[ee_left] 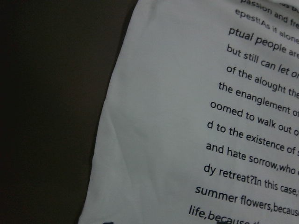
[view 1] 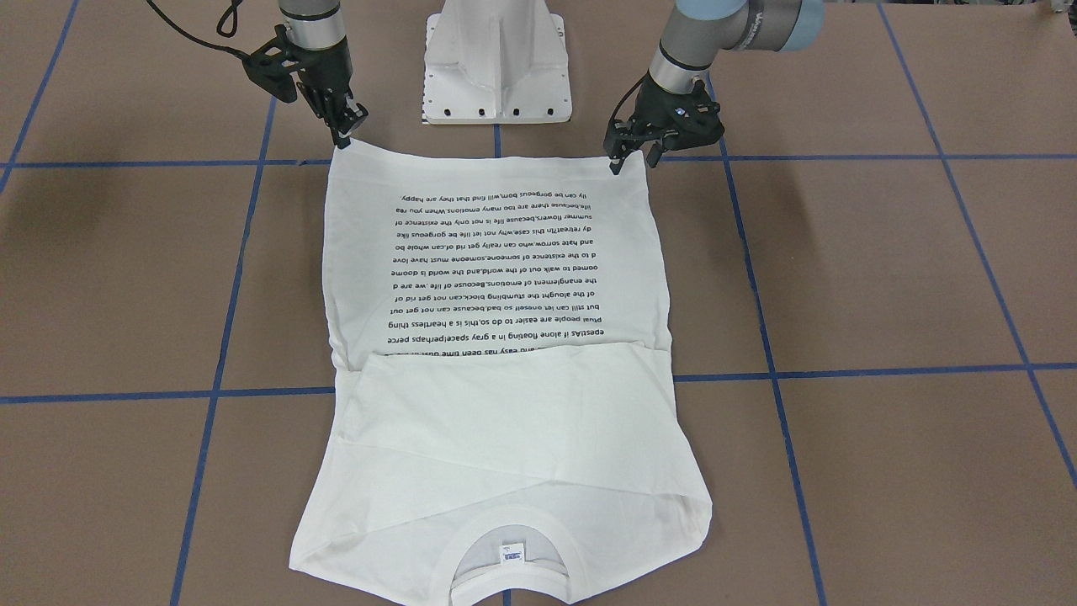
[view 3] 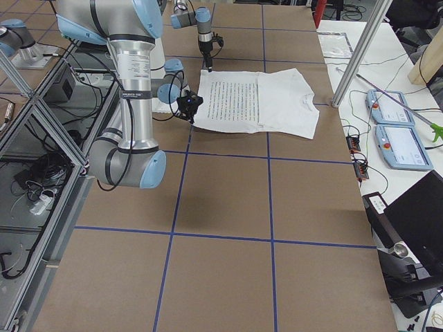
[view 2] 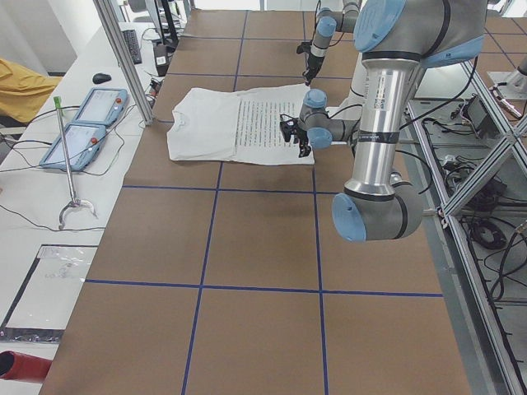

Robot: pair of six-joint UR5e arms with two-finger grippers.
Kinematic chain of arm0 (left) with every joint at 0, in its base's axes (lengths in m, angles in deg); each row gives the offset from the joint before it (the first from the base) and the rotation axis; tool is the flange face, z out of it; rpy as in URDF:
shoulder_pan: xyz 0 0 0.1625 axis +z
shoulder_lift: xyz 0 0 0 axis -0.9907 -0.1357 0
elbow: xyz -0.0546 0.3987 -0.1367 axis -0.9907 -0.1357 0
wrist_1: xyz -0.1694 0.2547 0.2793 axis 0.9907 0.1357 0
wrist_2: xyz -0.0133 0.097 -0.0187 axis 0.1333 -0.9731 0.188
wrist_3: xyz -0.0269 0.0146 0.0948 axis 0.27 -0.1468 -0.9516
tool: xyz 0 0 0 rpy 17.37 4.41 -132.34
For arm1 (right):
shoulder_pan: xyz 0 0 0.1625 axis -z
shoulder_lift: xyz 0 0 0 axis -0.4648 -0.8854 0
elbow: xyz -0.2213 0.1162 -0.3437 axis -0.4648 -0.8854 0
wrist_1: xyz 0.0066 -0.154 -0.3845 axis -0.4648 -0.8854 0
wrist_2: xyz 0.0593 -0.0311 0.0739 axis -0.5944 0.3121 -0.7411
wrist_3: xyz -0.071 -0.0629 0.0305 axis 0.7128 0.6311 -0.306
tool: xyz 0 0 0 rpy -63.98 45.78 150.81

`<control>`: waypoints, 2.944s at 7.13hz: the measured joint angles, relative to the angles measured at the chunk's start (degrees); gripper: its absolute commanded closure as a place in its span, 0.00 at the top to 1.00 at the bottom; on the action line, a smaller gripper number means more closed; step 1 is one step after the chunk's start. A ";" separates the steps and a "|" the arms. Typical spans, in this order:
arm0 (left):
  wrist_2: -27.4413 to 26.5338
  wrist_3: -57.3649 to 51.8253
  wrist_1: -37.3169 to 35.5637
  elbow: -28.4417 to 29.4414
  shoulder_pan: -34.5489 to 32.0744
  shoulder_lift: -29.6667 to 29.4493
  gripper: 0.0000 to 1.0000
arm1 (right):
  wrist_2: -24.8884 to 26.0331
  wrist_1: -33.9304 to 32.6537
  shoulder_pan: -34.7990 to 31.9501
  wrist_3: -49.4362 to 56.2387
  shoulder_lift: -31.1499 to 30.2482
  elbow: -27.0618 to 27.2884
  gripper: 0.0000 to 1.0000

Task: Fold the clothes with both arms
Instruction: 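Move both grippers to the shirt hem nearest the robot, then grasp the hem with both grippers and fold it toward the collar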

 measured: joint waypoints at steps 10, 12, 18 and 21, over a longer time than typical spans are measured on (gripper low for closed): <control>4.47 2.45 -0.16 -7.11 4.07 3.80 0.00 | 0.45 -0.11 3.06 -0.13 -0.32 2.30 0.00; 5.04 6.39 -0.32 -12.36 6.99 5.46 0.00 | 0.60 -4.85 7.51 -0.59 -1.96 9.52 0.00; 5.64 -11.50 -3.26 -7.12 -15.00 -8.94 0.00 | -4.54 -17.02 -13.96 19.32 15.07 4.96 0.00; 7.38 -20.36 4.14 12.15 -27.40 -17.81 0.00 | -8.22 -12.79 -28.22 36.67 23.57 -12.19 0.00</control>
